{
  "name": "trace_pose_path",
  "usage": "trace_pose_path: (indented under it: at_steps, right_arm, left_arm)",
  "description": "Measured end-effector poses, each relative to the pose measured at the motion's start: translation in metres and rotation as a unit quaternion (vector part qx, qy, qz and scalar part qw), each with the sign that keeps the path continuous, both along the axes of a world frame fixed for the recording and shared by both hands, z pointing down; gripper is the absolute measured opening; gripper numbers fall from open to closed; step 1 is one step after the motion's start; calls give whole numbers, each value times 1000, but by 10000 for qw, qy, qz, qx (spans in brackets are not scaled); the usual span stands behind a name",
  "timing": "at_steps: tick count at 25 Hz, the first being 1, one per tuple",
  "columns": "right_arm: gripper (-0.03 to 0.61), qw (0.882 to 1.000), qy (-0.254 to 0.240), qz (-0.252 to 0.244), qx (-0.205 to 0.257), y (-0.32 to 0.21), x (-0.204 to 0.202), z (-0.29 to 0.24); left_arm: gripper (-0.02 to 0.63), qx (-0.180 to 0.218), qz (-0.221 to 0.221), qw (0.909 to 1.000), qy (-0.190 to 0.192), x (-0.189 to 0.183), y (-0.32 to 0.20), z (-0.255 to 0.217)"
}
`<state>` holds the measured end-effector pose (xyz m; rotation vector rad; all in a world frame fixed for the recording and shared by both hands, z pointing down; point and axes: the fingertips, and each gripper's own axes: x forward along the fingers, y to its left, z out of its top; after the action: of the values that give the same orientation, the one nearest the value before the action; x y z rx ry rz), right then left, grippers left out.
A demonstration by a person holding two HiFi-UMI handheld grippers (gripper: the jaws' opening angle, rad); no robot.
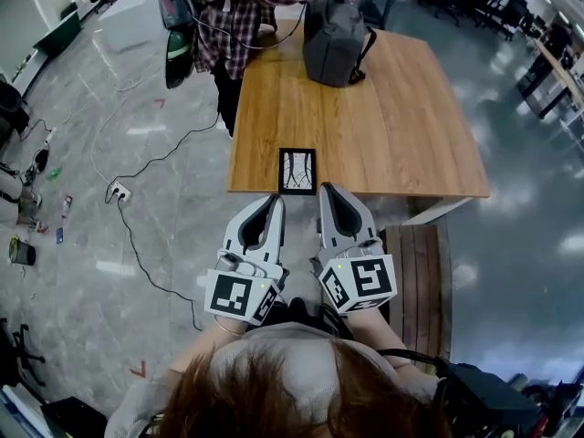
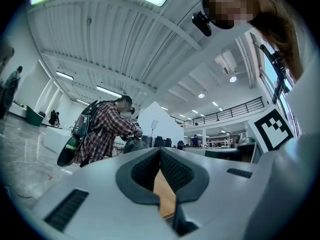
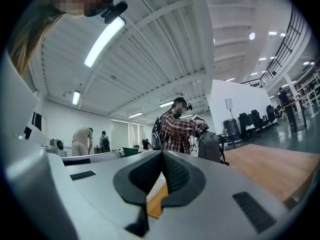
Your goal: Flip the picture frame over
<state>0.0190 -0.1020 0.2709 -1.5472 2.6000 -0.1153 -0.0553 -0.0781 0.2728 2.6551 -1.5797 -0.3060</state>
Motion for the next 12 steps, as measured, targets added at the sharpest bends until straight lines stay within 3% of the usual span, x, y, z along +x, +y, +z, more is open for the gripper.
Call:
trace_pose_path:
  at_steps: [12]
  right_arm:
    - [15,9999,-77,-102,-19,2,4,-2]
  left_arm:
    - [6,-8,76,10000,18,10,1,-2]
